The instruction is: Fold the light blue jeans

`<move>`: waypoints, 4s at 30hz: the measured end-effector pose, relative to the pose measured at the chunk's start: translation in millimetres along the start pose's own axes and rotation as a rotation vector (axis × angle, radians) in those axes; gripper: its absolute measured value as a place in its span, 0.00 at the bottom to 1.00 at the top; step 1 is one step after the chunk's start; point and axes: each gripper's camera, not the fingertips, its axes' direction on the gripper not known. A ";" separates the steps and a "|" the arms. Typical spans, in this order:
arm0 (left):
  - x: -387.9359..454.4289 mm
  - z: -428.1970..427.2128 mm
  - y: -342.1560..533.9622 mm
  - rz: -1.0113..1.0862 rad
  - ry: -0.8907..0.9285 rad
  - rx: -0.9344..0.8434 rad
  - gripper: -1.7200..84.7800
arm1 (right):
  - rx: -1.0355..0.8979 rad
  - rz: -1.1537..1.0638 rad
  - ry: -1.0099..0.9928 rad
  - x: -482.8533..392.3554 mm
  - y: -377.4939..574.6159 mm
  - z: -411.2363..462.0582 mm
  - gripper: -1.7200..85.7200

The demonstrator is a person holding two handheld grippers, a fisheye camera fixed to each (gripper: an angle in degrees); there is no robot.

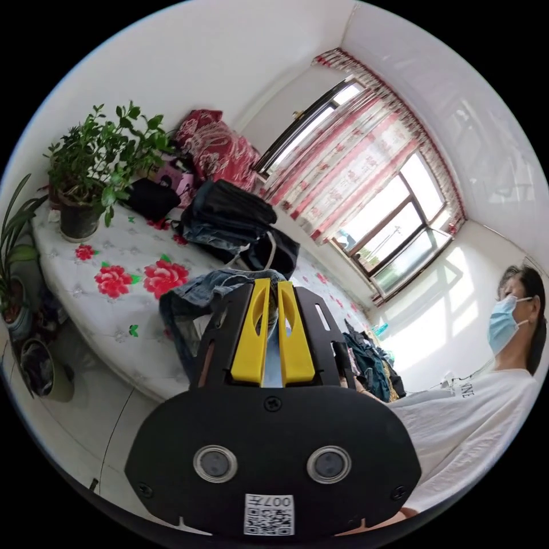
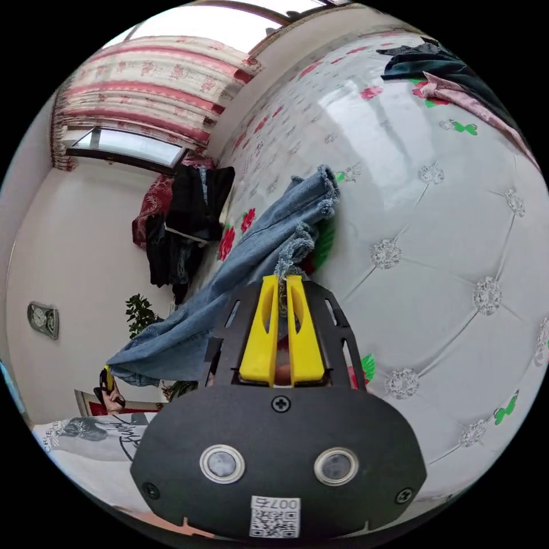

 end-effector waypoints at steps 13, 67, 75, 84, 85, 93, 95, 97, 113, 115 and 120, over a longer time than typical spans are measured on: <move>31.9 -89.0 -17.7 0.159 -0.064 0.337 0.01 | 0.643 -0.441 -0.361 -112.1 37.7 -288.6 0.02; -595.6 469.9 369.0 -0.038 -0.765 -0.672 0.01 | 0.238 -0.523 0.253 -257.6 -32.5 6.1 0.11; -421.4 479.0 442.9 0.546 -0.369 -0.676 0.10 | -0.134 -0.336 0.465 -141.6 -14.4 90.2 0.14; -314.3 655.8 623.8 0.950 -0.135 -1.143 0.16 | -0.183 -0.317 0.535 -113.6 -7.9 120.4 0.19; -309.1 651.8 636.6 1.010 -0.155 -1.134 0.14 | -0.225 -0.359 0.573 -113.0 -6.0 128.7 0.20; -302.5 586.1 613.9 0.900 -0.052 -1.166 0.08 | -0.487 -0.700 0.690 -120.4 -0.4 202.9 0.19; -298.4 563.5 593.5 0.851 -0.027 -1.145 0.08 | -0.514 -0.732 0.674 -119.1 -4.8 215.2 0.17; -292.7 547.7 580.5 0.849 -0.021 -1.118 0.08 | -0.532 -0.701 0.677 -119.3 -14.5 215.5 0.13; -319.1 576.3 383.4 0.475 -0.041 -0.986 0.11 | -0.366 -0.593 0.174 -174.4 -105.7 33.5 0.04; -341.1 585.7 355.8 0.279 -0.088 -0.920 0.10 | -0.241 -0.436 0.243 -146.8 -114.1 33.6 0.06; -364.1 528.3 326.1 0.259 -0.146 -0.810 0.10 | -0.128 -0.283 0.249 -90.1 -82.1 19.8 0.09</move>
